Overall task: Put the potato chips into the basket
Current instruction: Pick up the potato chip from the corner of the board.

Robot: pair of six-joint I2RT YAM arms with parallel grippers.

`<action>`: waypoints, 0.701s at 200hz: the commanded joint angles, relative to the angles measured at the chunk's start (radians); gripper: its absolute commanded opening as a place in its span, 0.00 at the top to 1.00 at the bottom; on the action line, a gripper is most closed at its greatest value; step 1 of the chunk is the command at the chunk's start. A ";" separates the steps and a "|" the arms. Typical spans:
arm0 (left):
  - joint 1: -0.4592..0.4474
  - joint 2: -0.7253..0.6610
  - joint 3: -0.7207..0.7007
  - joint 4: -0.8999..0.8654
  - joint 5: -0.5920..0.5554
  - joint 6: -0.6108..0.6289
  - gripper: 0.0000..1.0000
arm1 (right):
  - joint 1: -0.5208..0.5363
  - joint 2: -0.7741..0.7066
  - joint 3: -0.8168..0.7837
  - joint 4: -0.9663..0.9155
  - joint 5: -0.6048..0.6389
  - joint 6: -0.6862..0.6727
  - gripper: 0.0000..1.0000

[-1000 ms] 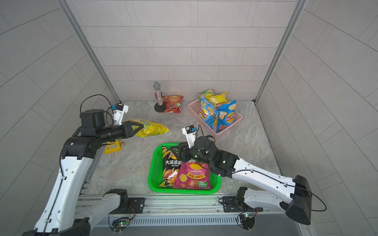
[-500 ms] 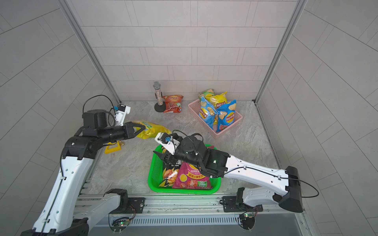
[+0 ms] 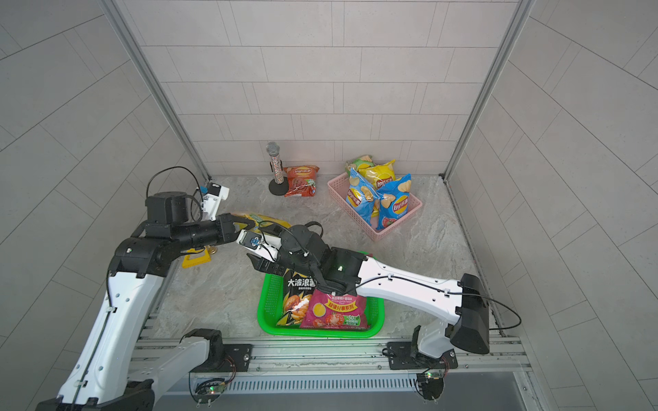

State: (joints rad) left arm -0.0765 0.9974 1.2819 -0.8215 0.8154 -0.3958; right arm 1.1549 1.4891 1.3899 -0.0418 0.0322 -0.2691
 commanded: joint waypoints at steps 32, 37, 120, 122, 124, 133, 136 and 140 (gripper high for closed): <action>-0.007 -0.010 0.002 0.013 0.064 -0.009 1.00 | -0.017 0.034 0.017 0.047 0.047 -0.024 0.53; -0.007 -0.008 0.004 0.013 0.068 -0.008 1.00 | -0.017 0.036 0.018 0.049 0.048 -0.025 0.58; -0.009 0.003 0.052 0.012 0.119 -0.021 0.85 | -0.017 -0.008 -0.004 0.050 0.077 -0.065 1.00; -0.009 0.003 0.054 0.012 0.121 -0.021 0.85 | -0.017 -0.011 -0.004 0.050 0.077 -0.064 1.00; -0.009 0.004 0.056 0.012 0.122 -0.021 0.85 | -0.017 -0.012 -0.006 0.050 0.078 -0.066 1.00; -0.009 0.006 0.067 0.012 0.129 -0.023 0.84 | -0.018 -0.019 -0.009 0.045 0.078 -0.067 1.00; -0.008 0.008 0.070 0.013 0.133 -0.023 0.82 | -0.018 -0.021 -0.010 0.043 0.078 -0.067 1.00; -0.009 0.008 0.073 0.013 0.138 -0.023 0.80 | -0.018 -0.024 -0.011 0.042 0.080 -0.067 1.00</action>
State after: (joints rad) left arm -0.0803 1.0092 1.3006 -0.8265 0.8879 -0.4191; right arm 1.1358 1.5120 1.3945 0.0032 0.0986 -0.3256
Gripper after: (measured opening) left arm 0.159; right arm 0.069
